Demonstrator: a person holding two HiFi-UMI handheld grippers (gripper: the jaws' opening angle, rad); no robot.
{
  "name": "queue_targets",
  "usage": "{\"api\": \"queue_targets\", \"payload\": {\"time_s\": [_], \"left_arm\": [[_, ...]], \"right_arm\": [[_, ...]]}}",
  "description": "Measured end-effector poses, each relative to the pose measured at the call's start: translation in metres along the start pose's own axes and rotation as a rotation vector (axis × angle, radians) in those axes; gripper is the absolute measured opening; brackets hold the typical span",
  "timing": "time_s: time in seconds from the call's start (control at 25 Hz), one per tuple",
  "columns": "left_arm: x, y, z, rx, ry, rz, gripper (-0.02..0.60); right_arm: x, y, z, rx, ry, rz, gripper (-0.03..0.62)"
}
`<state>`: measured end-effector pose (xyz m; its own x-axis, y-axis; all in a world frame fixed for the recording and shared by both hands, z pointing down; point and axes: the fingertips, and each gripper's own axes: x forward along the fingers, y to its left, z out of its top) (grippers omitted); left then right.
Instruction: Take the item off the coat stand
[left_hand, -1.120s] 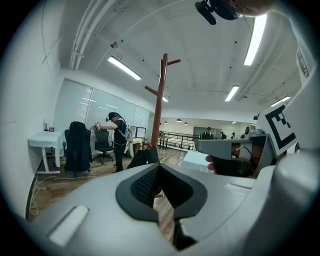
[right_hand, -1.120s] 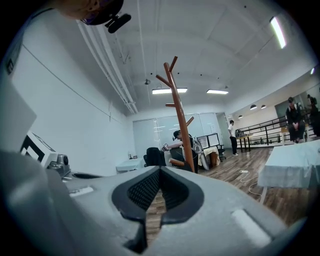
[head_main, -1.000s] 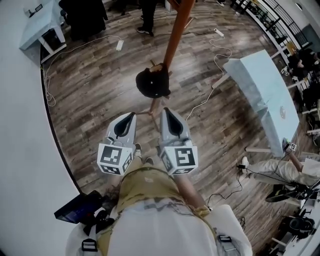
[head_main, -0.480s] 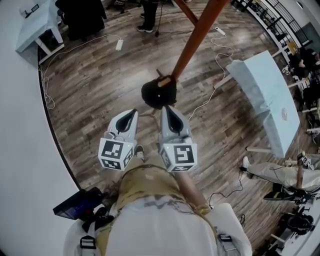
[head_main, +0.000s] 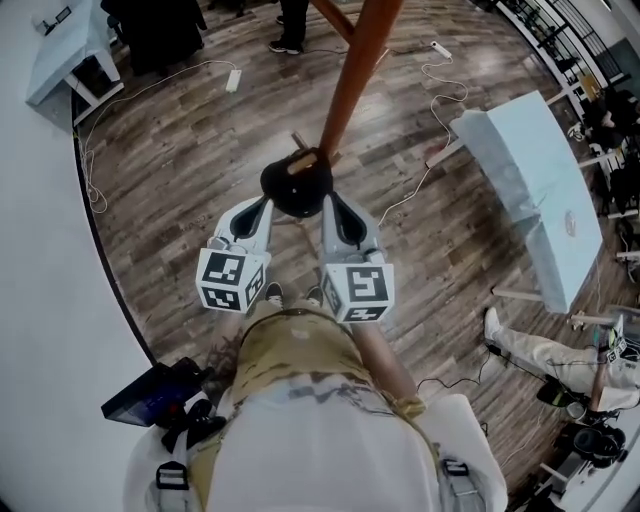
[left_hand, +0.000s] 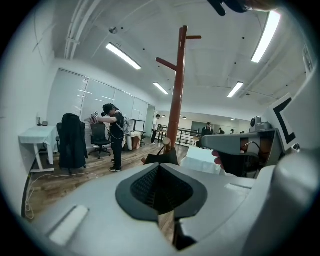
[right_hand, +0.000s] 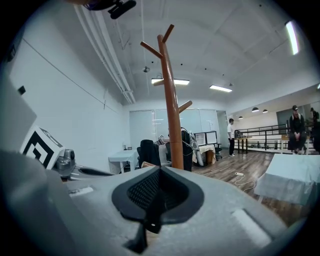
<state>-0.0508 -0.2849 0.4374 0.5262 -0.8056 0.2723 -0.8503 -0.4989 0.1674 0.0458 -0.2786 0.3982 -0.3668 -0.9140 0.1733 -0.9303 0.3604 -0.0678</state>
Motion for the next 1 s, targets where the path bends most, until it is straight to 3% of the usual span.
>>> {"api": "queue_targets", "payload": {"time_s": [0.4, 0.48, 0.8, 0.92, 1.0], "left_arm": [[0.033, 0.011, -0.007, 0.006, 0.033, 0.033, 0.0], [0.042, 0.017, -0.005, 0.001, 0.049, 0.029, 0.085], [0.075, 0.026, -0.01, 0.025, 0.131, -0.105, 0.265], [0.073, 0.029, -0.018, 0.042, 0.127, -0.136, 0.214], [0.067, 0.031, -0.024, 0.049, 0.118, -0.141, 0.085]], "right_arm": [[0.016, -0.017, 0.0, -0.017, 0.028, 0.023, 0.0], [0.018, -0.025, 0.003, -0.02, 0.033, 0.005, 0.0], [0.016, -0.048, 0.001, -0.018, 0.046, -0.074, 0.0], [0.012, -0.046, -0.005, -0.019, 0.039, -0.101, 0.0], [0.009, -0.041, -0.009, -0.019, 0.032, -0.116, 0.0]]}}
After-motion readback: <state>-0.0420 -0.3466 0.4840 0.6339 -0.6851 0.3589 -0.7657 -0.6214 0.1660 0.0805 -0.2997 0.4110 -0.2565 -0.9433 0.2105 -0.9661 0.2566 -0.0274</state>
